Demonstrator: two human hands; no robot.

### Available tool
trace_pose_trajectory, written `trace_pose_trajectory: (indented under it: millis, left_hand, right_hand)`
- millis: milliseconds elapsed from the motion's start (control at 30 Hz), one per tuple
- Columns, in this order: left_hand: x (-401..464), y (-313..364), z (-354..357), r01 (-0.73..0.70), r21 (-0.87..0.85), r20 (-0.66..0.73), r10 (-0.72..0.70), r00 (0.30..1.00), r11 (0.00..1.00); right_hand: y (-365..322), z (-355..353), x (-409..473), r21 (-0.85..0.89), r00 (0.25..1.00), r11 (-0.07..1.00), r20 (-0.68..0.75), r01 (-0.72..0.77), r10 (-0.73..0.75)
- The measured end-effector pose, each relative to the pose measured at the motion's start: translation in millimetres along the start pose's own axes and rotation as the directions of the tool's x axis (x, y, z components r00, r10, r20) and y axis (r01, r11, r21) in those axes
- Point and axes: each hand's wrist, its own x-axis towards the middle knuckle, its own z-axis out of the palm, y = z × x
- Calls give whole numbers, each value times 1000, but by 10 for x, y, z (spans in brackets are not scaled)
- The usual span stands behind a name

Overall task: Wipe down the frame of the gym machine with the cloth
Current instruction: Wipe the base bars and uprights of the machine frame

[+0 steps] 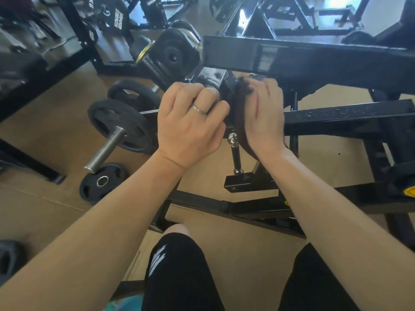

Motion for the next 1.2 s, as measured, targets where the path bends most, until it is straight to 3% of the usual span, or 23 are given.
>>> trace_pose_trajectory:
  millis: [100, 200, 367, 433, 500, 600, 700, 833, 900, 967, 1067, 1133, 1200]
  left_hand:
    - [-6, 14, 1, 4, 0, 3, -4, 1000, 1000]
    - [10, 16, -6, 10, 2, 6, -10, 1000, 1000]
    - [3, 16, -25, 9, 1, 12, -9, 1000, 1000]
    - [-3, 8, -18, 3, 0, 9, -3, 1000, 1000]
    - [-5, -1, -21, 1, 10, -9, -1, 1000, 1000]
    - [-2, -7, -7, -14, 16, -37, 14, 999, 1000]
    - [-8, 13, 4, -23, 26, -53, 24, 998, 999]
    - [-15, 20, -1, -7, 7, -54, 8, 999, 1000]
    - [-25, 20, -36, -12, -7, -13, 12, 1000, 1000]
    - [-13, 19, -105, -3, -44, 68, 6, 998, 999]
    - [46, 33, -309, 80, -117, 288, -44, 957, 990]
    - [154, 50, -496, 165, -138, 532, -68, 844, 976]
    - [362, 70, -724, 267, -119, 752, -89, 653, 956]
  right_hand:
    - [410, -57, -257, -4, 972, 974, 61, -228, 228]
    - [368, -51, -171, 40, 956, 955, 25, -295, 294]
    - [-466, 166, 361, -125, 992, 985, -8, 120, -122]
    - [-536, 113, 387, -200, 972, 954, -23, 223, -232]
    - [-305, 89, 251, -137, 967, 959, -23, 247, -252]
    - [80, 18, -11, 17, 998, 998, -14, -60, 61]
    - [370, -37, -164, -10, 961, 962, 52, -273, 273]
    - [5, -72, 39, 63, 951, 949, 27, -309, 308]
    - [-295, 17, 150, 17, 948, 952, 97, -305, 302]
    - [-478, 12, 187, -164, 893, 912, 197, -377, 405]
    - [-525, -318, 96, -155, 733, 799, 327, -581, 597]
    - [-528, -629, 59, -183, 470, 587, 436, -788, 768]
    - [-652, -949, 39, -145, 309, 405, 439, -903, 844]
